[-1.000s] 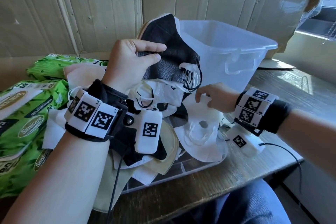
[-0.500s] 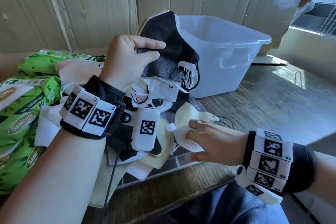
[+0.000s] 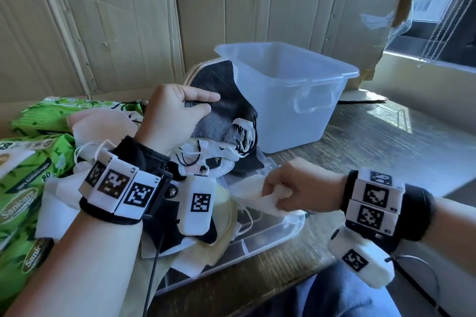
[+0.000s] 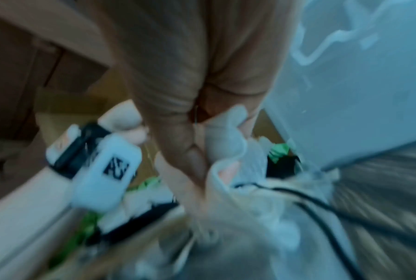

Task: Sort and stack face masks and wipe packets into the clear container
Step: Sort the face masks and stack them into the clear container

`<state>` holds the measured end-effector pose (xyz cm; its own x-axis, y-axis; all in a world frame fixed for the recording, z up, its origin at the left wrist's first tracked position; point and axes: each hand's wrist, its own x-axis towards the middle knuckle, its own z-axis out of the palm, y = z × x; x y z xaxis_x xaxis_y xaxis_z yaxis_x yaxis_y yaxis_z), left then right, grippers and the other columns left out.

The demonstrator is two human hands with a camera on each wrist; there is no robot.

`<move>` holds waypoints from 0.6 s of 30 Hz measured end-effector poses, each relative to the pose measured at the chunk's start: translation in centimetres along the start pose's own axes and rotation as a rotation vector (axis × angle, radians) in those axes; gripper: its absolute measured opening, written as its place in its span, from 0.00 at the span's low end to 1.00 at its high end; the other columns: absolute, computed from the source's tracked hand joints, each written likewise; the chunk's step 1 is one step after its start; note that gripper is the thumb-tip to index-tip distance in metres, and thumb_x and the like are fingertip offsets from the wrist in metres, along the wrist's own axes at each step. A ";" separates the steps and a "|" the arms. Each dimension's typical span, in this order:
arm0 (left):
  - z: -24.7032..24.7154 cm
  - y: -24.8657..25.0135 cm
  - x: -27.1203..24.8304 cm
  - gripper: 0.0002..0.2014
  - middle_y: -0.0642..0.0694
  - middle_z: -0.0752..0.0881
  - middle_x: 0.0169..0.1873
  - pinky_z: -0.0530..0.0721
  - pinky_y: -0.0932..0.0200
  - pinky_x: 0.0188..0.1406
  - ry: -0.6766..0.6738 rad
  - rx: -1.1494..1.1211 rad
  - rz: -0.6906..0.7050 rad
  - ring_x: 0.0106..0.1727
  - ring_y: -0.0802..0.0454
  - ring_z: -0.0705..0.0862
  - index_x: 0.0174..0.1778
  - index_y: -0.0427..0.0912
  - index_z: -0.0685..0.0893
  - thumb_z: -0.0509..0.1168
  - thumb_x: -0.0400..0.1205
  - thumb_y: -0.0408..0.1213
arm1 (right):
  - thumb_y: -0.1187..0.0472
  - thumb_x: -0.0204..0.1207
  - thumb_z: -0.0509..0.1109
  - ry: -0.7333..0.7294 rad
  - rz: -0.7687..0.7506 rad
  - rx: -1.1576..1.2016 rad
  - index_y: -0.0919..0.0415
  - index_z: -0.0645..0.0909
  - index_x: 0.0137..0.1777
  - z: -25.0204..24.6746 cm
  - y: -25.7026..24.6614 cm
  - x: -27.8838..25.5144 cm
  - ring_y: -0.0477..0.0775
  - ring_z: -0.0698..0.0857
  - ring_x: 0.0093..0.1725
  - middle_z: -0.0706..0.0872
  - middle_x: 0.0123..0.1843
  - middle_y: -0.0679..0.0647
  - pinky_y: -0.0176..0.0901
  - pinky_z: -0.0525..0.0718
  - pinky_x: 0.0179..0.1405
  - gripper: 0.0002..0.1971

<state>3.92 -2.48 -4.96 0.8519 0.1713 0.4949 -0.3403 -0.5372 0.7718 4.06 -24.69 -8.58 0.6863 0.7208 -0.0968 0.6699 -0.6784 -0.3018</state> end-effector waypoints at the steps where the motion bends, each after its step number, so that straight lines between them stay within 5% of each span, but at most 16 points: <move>1: 0.1 0.1 -0.1 0.15 0.43 0.91 0.34 0.71 0.59 0.42 -0.018 0.034 -0.014 0.36 0.51 0.77 0.38 0.60 0.87 0.68 0.78 0.30 | 0.70 0.67 0.71 0.036 -0.001 0.061 0.56 0.85 0.52 -1.0 0.1 -0.3 0.49 0.80 0.42 0.87 0.45 0.54 0.33 0.75 0.41 0.15; 4: 0.7 0.0 -0.2 0.05 0.50 0.90 0.33 0.75 0.67 0.39 -0.099 0.085 -0.062 0.32 0.62 0.80 0.43 0.48 0.90 0.69 0.78 0.41 | 0.72 0.62 0.73 0.178 -0.058 0.352 0.52 0.84 0.41 -4.5 0.1 -0.5 0.44 0.80 0.38 0.87 0.38 0.50 0.40 0.81 0.43 0.14; 6: 0.9 0.1 -0.2 0.22 0.45 0.89 0.36 0.75 0.61 0.45 -0.157 0.027 -0.097 0.39 0.53 0.83 0.37 0.44 0.91 0.65 0.73 0.61 | 0.73 0.59 0.72 0.257 -0.129 0.512 0.51 0.81 0.37 -6.5 -0.3 -0.5 0.37 0.79 0.35 0.85 0.32 0.40 0.32 0.80 0.37 0.15; 7: 1.0 0.6 -0.4 0.25 0.45 0.90 0.38 0.75 0.60 0.44 -0.203 -0.047 -0.130 0.39 0.52 0.84 0.38 0.49 0.91 0.60 0.73 0.67 | 0.77 0.60 0.72 0.287 -0.152 0.569 0.53 0.80 0.37 -7.2 -0.4 -0.4 0.36 0.79 0.33 0.84 0.31 0.40 0.29 0.79 0.36 0.17; 10: 1.2 1.6 -1.1 0.18 0.64 0.86 0.47 0.80 0.68 0.52 -0.323 -0.311 -0.185 0.38 0.73 0.84 0.52 0.64 0.80 0.49 0.81 0.64 | 0.84 0.63 0.69 0.352 -0.157 0.617 0.58 0.79 0.37 -8.5 -0.6 0.5 0.38 0.79 0.31 0.83 0.32 0.46 0.32 0.79 0.35 0.18; 11: 1.1 1.9 -1.3 0.17 0.62 0.87 0.46 0.80 0.63 0.57 -0.374 -0.416 -0.212 0.40 0.71 0.85 0.49 0.63 0.80 0.53 0.77 0.68 | 0.81 0.62 0.71 0.366 -0.152 0.607 0.58 0.79 0.38 -8.6 -0.6 0.9 0.41 0.80 0.32 0.82 0.34 0.49 0.35 0.80 0.35 0.16; 12: 1.3 1.7 -1.3 0.29 0.56 0.89 0.49 0.82 0.56 0.59 -0.407 -0.492 -0.207 0.46 0.63 0.87 0.60 0.58 0.84 0.62 0.70 0.71 | 0.76 0.60 0.72 0.380 -0.140 0.597 0.57 0.79 0.37 -8.5 -0.6 1.3 0.45 0.80 0.34 0.82 0.35 0.51 0.40 0.79 0.36 0.14; 13: 1.5 1.6 -1.2 0.32 0.47 0.90 0.49 0.84 0.52 0.56 -0.420 -0.522 -0.199 0.49 0.53 0.88 0.52 0.45 0.89 0.72 0.63 0.68 | 0.74 0.59 0.71 0.399 -0.121 0.591 0.57 0.79 0.37 -8.4 -0.5 1.8 0.48 0.79 0.35 0.82 0.35 0.52 0.44 0.79 0.37 0.12; 15: 1.7 1.5 -1.2 0.23 0.39 0.91 0.46 0.86 0.45 0.56 -0.367 -0.479 -0.174 0.48 0.45 0.88 0.45 0.37 0.90 0.82 0.60 0.48 | 0.77 0.62 0.72 0.441 -0.073 0.604 0.57 0.79 0.37 -8.0 -0.2 2.5 0.53 0.79 0.38 0.81 0.37 0.55 0.49 0.78 0.41 0.14; 18: 2.1 1.1 -0.9 0.15 0.40 0.91 0.46 0.84 0.43 0.60 -0.276 -0.474 -0.155 0.48 0.45 0.89 0.43 0.38 0.90 0.75 0.61 0.35 | 0.73 0.68 0.74 0.526 -0.034 0.644 0.55 0.79 0.34 -7.3 -0.2 3.1 0.50 0.79 0.38 0.82 0.37 0.55 0.48 0.78 0.44 0.12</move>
<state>3.65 -4.96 -5.42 0.9568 -0.0382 0.2881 -0.2904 -0.0828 0.9533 8.11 -23.41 -1.90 0.8182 0.4709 0.3298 0.5093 -0.3276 -0.7958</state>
